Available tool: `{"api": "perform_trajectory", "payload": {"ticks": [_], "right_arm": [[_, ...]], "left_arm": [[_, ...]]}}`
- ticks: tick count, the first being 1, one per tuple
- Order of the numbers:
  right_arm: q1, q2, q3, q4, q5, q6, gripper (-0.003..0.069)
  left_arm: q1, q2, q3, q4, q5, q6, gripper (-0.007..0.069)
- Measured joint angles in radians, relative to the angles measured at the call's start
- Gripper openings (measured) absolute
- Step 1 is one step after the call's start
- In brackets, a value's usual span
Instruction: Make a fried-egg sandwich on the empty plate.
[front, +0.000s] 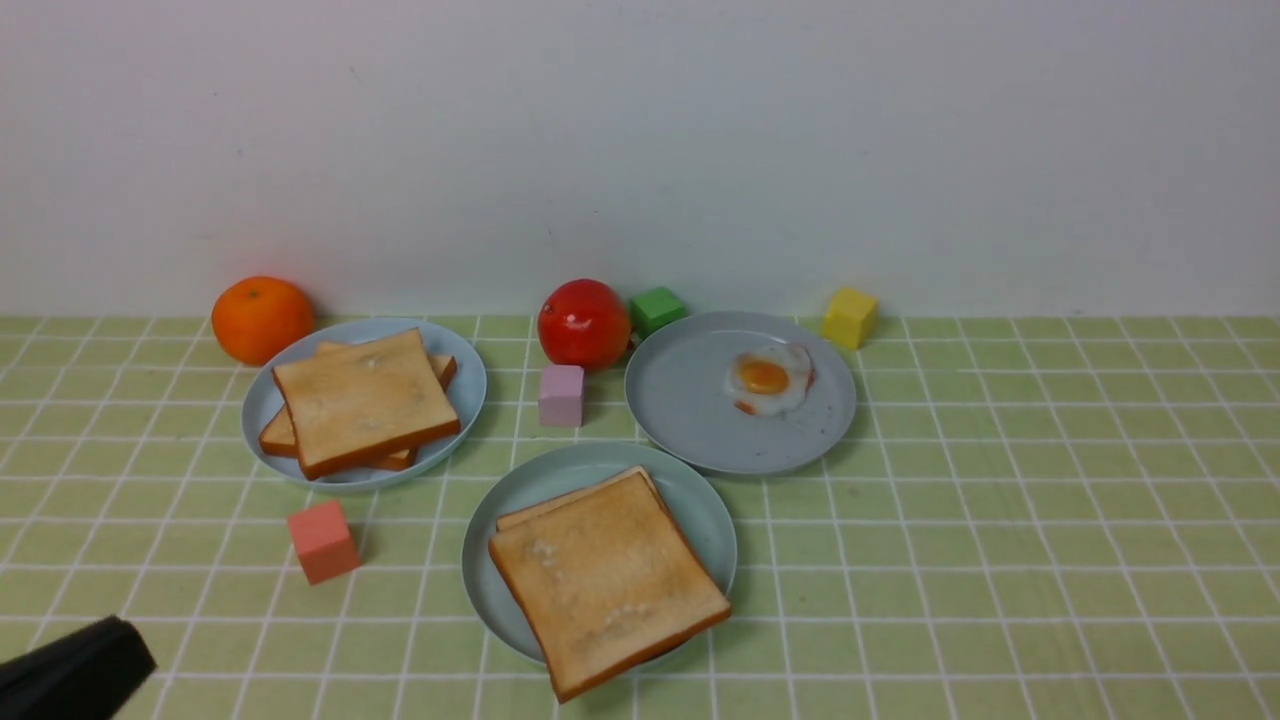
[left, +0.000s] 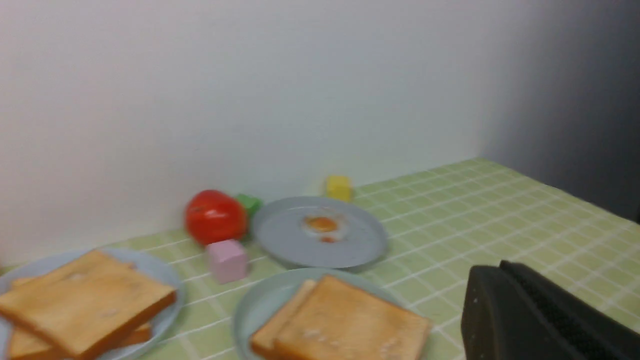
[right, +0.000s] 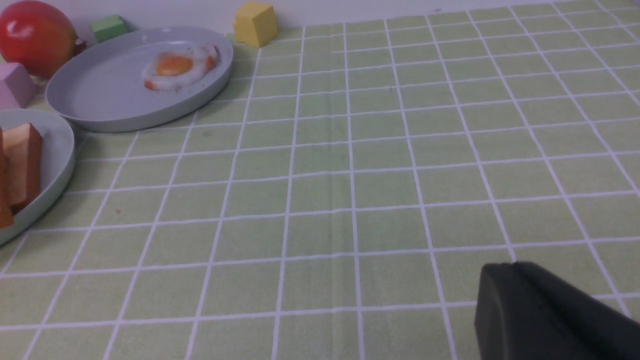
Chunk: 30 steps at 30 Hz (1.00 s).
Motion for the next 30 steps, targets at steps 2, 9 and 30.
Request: {"api": "perform_trajectory", "payload": {"ticks": [2, 9, 30], "right_arm": [[0.000, 0.000, 0.000, 0.000, 0.000, 0.000, 0.0018], [0.000, 0.000, 0.000, 0.000, 0.000, 0.000, 0.0022], [0.000, 0.000, 0.000, 0.000, 0.000, -0.004, 0.0043]], "left_arm": [[0.144, -0.045, 0.045, -0.015, 0.001, 0.000, -0.0013], [0.450, -0.125, 0.214, -0.082, 0.046, -0.026, -0.0013], [0.485, -0.125, 0.226, -0.080, 0.254, -0.078, -0.0013]]}}
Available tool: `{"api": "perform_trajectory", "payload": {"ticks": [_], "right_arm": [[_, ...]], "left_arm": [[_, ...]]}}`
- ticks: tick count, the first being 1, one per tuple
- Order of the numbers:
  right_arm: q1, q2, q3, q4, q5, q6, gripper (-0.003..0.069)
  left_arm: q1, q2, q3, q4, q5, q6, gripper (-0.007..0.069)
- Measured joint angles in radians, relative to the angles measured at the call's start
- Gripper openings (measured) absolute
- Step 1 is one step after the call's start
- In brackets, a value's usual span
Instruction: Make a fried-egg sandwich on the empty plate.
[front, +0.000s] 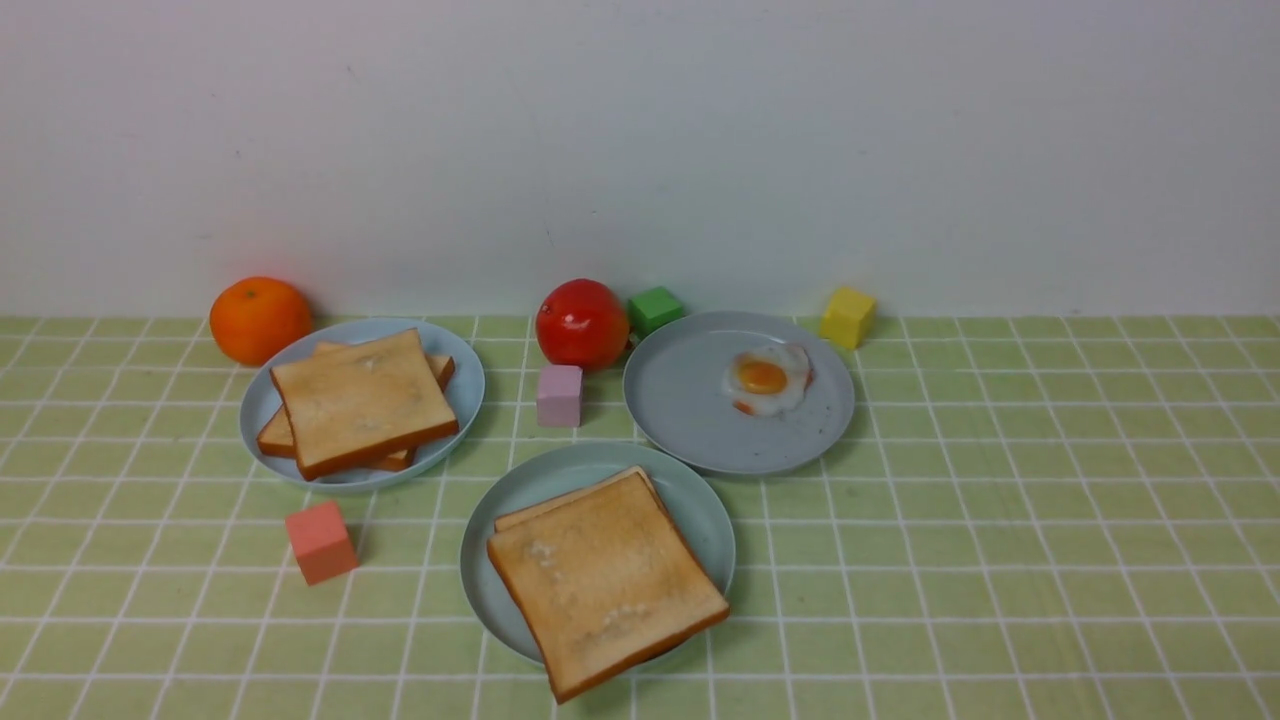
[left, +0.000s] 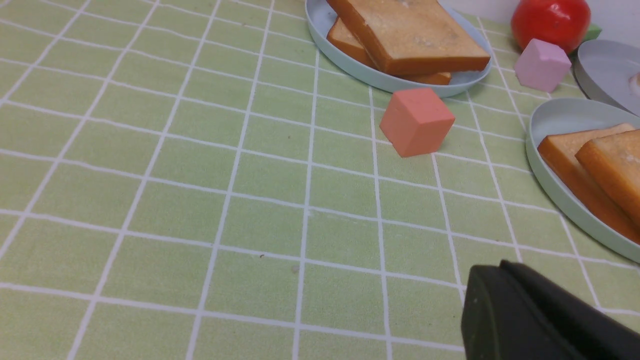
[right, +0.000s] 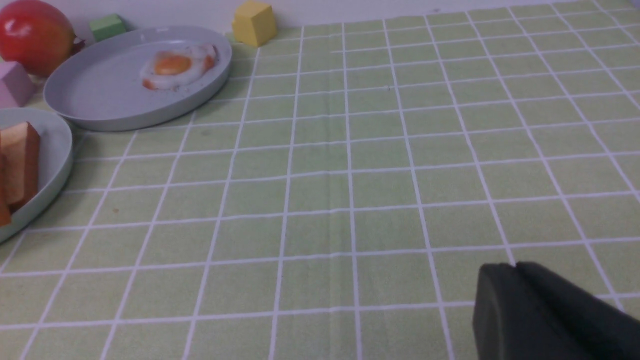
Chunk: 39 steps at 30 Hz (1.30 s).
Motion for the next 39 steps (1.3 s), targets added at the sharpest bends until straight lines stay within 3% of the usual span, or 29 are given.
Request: {"api": "perform_trajectory", "payload": {"ticks": [39], "right_arm": [[0.000, 0.000, 0.000, 0.000, 0.001, -0.002, 0.0085]], "left_arm": [[0.000, 0.000, 0.000, 0.000, 0.000, -0.003, 0.0000]]}}
